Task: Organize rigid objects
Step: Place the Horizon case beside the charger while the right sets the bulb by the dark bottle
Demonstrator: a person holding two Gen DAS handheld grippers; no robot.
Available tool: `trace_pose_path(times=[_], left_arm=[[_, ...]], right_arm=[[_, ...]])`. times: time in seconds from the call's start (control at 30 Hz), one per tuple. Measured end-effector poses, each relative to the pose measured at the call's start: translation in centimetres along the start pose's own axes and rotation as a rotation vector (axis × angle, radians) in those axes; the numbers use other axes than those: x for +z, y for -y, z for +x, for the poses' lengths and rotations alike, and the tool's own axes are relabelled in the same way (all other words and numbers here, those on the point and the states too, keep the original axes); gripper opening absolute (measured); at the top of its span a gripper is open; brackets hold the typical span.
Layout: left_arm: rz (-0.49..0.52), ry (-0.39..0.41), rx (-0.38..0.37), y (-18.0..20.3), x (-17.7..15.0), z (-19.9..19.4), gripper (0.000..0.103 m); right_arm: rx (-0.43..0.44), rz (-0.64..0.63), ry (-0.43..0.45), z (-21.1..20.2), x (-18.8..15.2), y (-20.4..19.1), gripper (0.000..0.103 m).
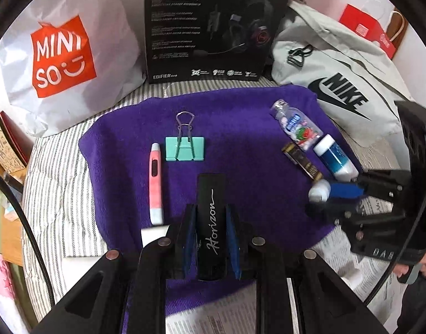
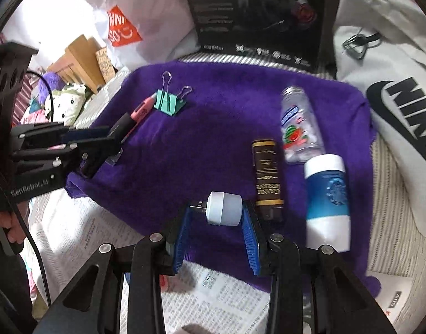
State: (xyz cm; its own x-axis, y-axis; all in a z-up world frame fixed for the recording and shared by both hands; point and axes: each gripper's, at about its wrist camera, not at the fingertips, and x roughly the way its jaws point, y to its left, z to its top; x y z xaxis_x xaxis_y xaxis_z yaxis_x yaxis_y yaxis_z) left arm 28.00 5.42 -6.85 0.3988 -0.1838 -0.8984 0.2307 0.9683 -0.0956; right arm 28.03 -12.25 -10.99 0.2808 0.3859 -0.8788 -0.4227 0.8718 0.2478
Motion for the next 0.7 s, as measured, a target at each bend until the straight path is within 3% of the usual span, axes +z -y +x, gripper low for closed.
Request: trace_pose_path(times=[0.17, 0.7], left_arm=[[-0.007, -0.017, 0.003, -0.6, 1.0, 1.5, 0.021], [0.017, -0.065, 0.017, -0.8, 2.2, 5.1, 0.022]], right_arm=[[-0.017, -0.016, -0.027, 1.7, 0.1, -0.1, 0.036], [-0.083, -0.104, -0.015, 1.4, 0.7, -0.4, 0.036]])
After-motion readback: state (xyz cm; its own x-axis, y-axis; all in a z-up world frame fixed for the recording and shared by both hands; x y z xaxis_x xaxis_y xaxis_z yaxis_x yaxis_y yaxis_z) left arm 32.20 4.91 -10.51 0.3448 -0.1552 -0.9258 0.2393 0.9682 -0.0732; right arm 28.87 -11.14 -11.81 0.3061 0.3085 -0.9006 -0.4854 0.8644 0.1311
